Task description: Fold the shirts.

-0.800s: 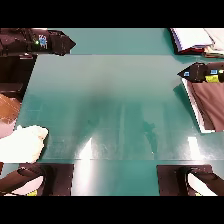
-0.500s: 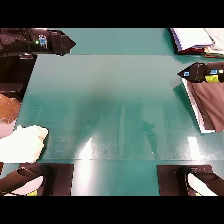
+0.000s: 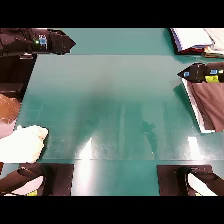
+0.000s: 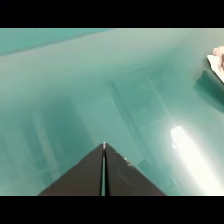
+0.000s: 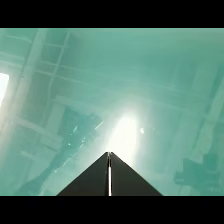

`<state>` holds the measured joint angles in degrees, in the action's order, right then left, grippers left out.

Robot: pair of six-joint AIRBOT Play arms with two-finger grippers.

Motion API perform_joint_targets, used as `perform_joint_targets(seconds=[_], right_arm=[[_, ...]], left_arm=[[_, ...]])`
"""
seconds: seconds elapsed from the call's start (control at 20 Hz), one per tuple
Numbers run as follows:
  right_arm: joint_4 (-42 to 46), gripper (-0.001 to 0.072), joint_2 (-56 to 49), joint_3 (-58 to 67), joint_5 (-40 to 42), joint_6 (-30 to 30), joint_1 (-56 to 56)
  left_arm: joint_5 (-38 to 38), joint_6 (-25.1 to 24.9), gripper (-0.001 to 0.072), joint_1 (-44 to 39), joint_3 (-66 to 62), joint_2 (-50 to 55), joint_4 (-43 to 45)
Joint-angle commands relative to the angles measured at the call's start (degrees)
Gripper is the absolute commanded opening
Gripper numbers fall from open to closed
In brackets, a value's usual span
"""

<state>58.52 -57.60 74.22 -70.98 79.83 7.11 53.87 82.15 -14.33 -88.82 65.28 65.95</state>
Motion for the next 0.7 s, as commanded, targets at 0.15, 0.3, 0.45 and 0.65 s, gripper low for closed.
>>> perform_joint_targets(seconds=[0.15,0.3,0.45,0.65], right_arm=[[-0.04,0.0019,0.09,-0.02,-1.25,0.02,0.07],[-0.07,0.0020,0.09,-0.02,-1.16,0.02,0.07],[-0.02,0.0019,0.07,-0.02,-1.01,0.02,0.07],[-0.04,0.0019,0.07,-0.02,-1.14,0.02,0.07]], left_arm=[[17.75,1.11,0.0023,8.02,0.85,-8.46,12.26],[28.96,5.55,0.0024,14.21,9.11,-16.24,25.88],[35.28,6.21,0.0531,20.63,21.49,-20.11,31.50],[30.12,6.54,0.0646,25.79,39.36,-20.39,31.56]])
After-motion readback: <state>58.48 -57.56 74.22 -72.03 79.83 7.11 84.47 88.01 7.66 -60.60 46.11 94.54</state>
